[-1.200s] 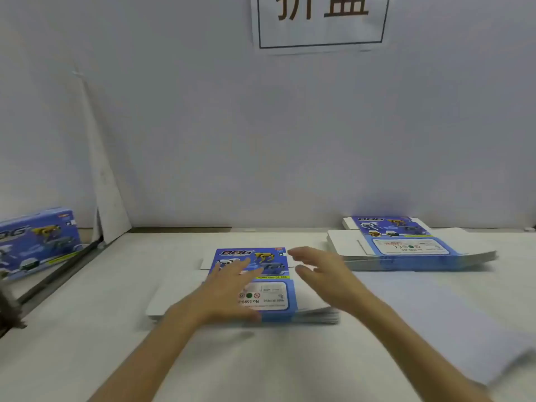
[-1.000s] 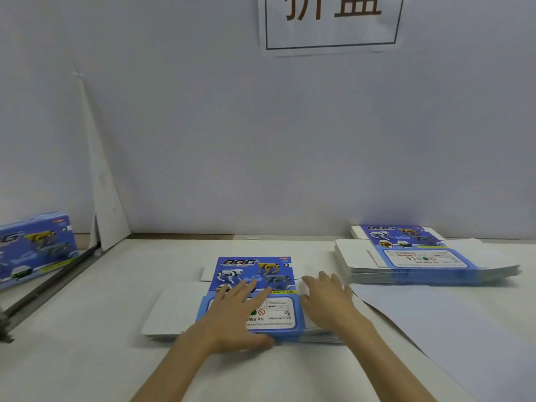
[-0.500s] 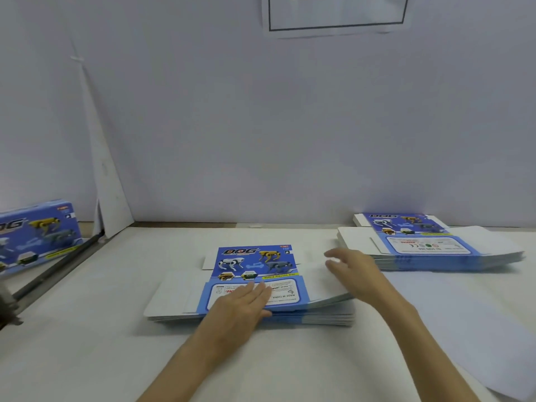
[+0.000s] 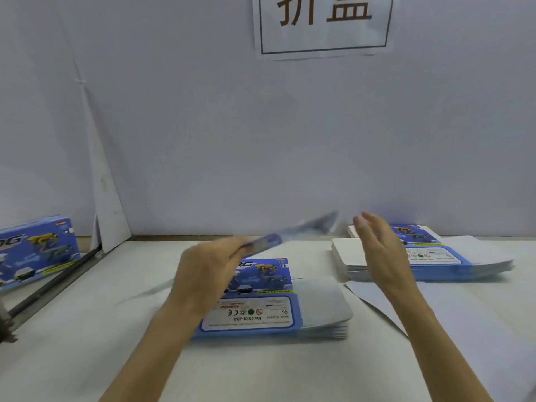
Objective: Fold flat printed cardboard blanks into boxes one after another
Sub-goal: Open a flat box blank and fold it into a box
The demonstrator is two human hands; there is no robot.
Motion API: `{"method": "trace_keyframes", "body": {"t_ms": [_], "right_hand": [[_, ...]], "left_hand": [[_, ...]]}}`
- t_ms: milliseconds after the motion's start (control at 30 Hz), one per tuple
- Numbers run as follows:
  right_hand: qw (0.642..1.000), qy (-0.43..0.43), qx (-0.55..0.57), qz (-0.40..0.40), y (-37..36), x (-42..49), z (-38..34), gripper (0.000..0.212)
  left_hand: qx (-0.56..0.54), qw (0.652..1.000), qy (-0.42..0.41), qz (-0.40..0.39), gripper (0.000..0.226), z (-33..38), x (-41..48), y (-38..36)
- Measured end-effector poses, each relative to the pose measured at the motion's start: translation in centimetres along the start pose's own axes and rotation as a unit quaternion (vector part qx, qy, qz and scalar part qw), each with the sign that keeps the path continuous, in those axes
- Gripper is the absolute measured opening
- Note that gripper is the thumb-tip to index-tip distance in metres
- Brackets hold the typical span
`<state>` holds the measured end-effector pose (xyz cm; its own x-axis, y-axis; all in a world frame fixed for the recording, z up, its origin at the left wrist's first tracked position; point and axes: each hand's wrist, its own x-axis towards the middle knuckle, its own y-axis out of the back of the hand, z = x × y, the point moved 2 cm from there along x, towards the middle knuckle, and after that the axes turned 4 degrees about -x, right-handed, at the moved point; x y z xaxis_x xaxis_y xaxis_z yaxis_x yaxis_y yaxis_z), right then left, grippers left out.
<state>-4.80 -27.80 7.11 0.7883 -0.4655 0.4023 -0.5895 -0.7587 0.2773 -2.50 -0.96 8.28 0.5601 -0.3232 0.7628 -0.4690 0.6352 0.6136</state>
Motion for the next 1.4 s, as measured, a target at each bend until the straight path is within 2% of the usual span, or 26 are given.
{"method": "trace_keyframes", "body": {"t_ms": [67,133,167,267,333,400,500,600,667,767,867,900,967,1033,1100,1133,1200,1267,1400], "right_hand": [[0.994,-0.003,0.111,0.016,0.4,-0.1,-1.6,0.06],[0.994,0.021,0.106,-0.017,0.1,-0.6,-2.8,0.064],[0.994,0.03,0.092,-0.042,-0.2,-0.8,-3.1,0.056],[0.988,0.017,0.126,-0.087,-1.3,-1.1,-3.6,0.025],[0.987,0.013,0.143,-0.069,-1.5,-1.3,-3.8,0.03],[0.984,0.037,0.162,-0.069,-1.9,-1.5,-3.9,0.049],[0.975,0.045,0.189,-0.105,-2.5,-2.0,-3.9,0.045],[0.973,0.028,0.187,-0.13,-3.1,-2.0,-3.9,0.055],[0.961,0.003,0.214,-0.176,-4.0,-2.6,-4.1,0.065],[0.938,-0.015,0.229,-0.261,-5.9,-4.2,-4.7,0.075],[0.952,-0.001,0.169,-0.254,-5.7,-3.9,-5.1,0.083],[0.953,0.007,0.171,-0.248,-5.1,-3.4,-5.1,0.079],[0.945,0.005,0.204,-0.255,-3.6,-2.7,-4.7,0.055],[0.931,-0.039,0.249,-0.265,-2.6,-2.5,-3.8,0.036],[0.93,-0.09,0.249,-0.254,-2.3,-2.5,-3.0,0.043],[0.933,-0.11,0.237,-0.249,-2.3,-2.5,-2.8,0.05],[0.933,-0.128,0.232,-0.243,-2.2,-2.5,-2.6,0.061],[0.936,-0.101,0.243,-0.234,-2.0,-2.4,-3.1,0.054],[0.944,-0.073,0.241,-0.214,-1.6,-2.2,-3.3,0.043]], "left_hand": [[-0.061,0.99,0.015,0.129,0.022,0.8,2.6,2.4],[-0.167,0.965,0.063,0.194,0.025,1.8,3.9,3.5],[-0.218,0.949,0.09,0.207,0.029,2.3,4.3,3.6],[-0.381,0.887,0.194,0.174,0.028,3.2,4.1,2.0],[-0.432,0.855,0.251,0.139,0.025,3.2,3.4,0.2],[-0.476,0.824,0.285,0.116,0.026,2.7,2.7,-1.1],[-0.495,0.8,0.325,0.096,0.043,1.6,1.9,-2.0],[-0.484,0.791,0.365,0.079,0.061,0.7,1.3,-2.3],[-0.494,0.789,0.361,0.058,0.061,1.1,1.0,-2.9],[-0.484,0.81,0.33,0.008,0.06,2.2,0.8,-4.0],[-0.508,0.794,0.334,-0.03,0.063,2.3,0.6,-4.2],[-0.515,0.784,0.345,-0.038,0.063,2.0,0.7,-3.8],[-0.533,0.763,0.362,-0.044,0.063,1.2,0.7,-3.1],[-0.562,0.745,0.353,-0.063,0.073,0.6,0.9,-2.3],[-0.544,0.749,0.368,-0.089,0.095,0.3,0.8,-2.0],[-0.518,0.761,0.381,-0.083,0.093,0.0,0.7,-2.1],[-0.476,0.781,0.402,-0.032,0.074,-0.3,0.4,-2.3],[-0.481,0.778,0.404,0.009,0.06,-0.3,0.4,-2.2],[-0.528,0.765,0.369,0.0,0.046,-0.2,0.6,-1.8]]}}
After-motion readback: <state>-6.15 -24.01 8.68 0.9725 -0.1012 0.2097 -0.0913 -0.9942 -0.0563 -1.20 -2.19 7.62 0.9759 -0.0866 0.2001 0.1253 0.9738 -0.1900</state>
